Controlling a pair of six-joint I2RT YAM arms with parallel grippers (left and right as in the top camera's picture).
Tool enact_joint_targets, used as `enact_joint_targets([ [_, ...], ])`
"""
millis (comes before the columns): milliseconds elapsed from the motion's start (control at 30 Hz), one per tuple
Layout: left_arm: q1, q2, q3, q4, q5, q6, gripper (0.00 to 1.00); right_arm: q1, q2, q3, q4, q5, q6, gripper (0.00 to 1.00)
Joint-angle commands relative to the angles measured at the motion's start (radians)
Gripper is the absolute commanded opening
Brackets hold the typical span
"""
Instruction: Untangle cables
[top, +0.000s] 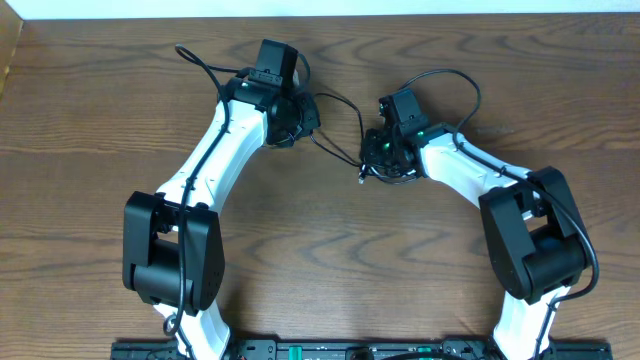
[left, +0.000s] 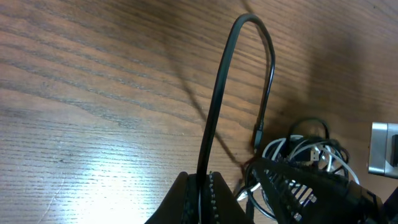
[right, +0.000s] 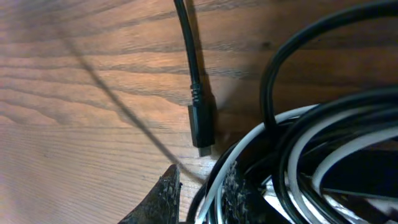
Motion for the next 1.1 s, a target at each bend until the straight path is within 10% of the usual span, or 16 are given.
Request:
enact_joint_targets([
  [0,0.002,0.013,-0.006,-0.001,-0.011,0.006,0.08,0.008,0.028,0.010,-0.001,-0.008,0.013,0.20],
  [233,0.002,0.013,-0.006,-0.001,-0.011,0.006,0.08,0.006,0.026,0.010,-0.002,-0.007,0.004,0.01],
  [1067,0.002,0.013,-0.006,-0.034,-0.067,0.014,0.08,-0.331,-0.303,0.011,0.066,-0.444,-0.043,0.01],
])
